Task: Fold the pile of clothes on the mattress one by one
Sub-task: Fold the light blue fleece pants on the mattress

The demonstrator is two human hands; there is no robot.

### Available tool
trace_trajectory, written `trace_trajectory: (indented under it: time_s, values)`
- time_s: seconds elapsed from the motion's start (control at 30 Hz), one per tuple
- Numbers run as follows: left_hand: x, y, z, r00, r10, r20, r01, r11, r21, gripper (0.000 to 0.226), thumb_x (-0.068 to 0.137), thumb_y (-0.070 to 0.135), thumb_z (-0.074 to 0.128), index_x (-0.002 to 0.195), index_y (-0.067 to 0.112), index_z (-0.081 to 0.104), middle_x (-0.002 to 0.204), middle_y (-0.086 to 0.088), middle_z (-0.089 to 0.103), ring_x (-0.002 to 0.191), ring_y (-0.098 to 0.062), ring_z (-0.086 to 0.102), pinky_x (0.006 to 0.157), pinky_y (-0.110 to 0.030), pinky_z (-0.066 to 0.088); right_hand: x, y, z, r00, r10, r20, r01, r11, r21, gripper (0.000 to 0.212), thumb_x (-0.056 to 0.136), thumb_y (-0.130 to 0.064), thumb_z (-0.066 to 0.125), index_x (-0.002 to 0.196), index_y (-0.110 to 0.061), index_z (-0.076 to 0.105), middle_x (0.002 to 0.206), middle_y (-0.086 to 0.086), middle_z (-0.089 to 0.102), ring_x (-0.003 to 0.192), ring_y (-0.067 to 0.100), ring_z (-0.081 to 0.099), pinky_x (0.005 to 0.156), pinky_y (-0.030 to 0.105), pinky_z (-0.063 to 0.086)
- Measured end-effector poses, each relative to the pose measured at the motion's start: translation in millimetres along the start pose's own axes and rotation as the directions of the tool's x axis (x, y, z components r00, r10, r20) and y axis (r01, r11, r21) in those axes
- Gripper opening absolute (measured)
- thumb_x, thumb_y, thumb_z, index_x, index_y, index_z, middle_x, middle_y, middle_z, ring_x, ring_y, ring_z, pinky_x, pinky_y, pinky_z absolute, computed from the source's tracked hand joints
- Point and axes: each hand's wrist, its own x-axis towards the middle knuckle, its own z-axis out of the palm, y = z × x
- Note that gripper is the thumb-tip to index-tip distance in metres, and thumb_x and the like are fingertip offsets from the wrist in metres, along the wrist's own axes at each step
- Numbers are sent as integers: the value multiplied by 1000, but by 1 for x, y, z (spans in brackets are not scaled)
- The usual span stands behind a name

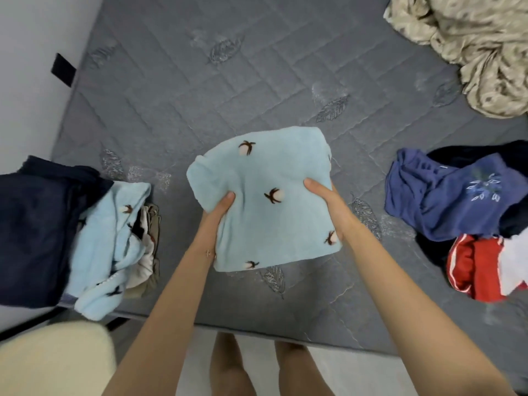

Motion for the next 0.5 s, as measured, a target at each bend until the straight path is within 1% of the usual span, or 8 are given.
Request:
trace_trajectory:
  time_s: [0.1,0.2,0.27,0.37,0.4,0.47,0.5]
  values:
    - [-30,27,-2,999,46,17,-46,999,-10,58,84,48,66,135,23,54,125,-2,66,111,-22,64,89,-40,54,-27,-15,25,1000,-27,-15,27,999,34,59,81,-36,69,135,-22,51,124,7,66,111,30,64,94,49,51]
    - [-56,53,-18,999,54,8,-54,998,-18,60,81,51,69,134,25,54,123,-1,66,111,-23,64,94,-46,51,-47,-25,60,999,-34,-33,35,999,23,60,83,-39,70,137,-23,51,126,7,65,113,30,63,99,54,47]
    - [-69,70,-34,998,70,1,-70,997,-12,65,76,54,72,133,28,55,123,1,67,111,-22,65,96,-47,50,-55,-29,86,998,-54,-32,55,998,19,60,82,-42,70,136,-24,52,128,7,64,115,31,62,100,55,46]
    - [-89,97,-68,994,98,-48,-98,995,-6,65,72,55,74,130,30,56,119,3,68,105,-19,67,92,-43,52,-68,-34,138,996,-86,-10,86,996,-4,53,88,-41,65,137,-26,51,127,4,64,114,28,63,95,49,50]
    - [-96,106,-81,994,87,-70,-88,996,-9,68,69,57,76,129,32,57,118,5,69,104,-19,68,92,-43,52,-72,-35,157,995,-99,-8,99,995,-16,51,90,-41,62,137,-26,51,126,3,65,113,27,63,93,47,51]
    - [-111,121,-114,992,86,-87,-87,996,-5,72,63,61,79,127,37,57,116,8,69,105,-19,67,93,-46,51,-80,-31,196,993,-115,7,115,993,-8,49,91,-40,60,137,-26,51,126,2,65,113,27,64,93,47,51]
    - [-117,129,-133,992,105,-72,-105,995,6,71,64,61,79,128,39,55,117,10,69,106,-20,67,94,-47,51,-83,-29,217,993,-119,8,118,993,9,49,91,-40,60,136,-26,52,126,3,65,113,28,64,94,49,50]
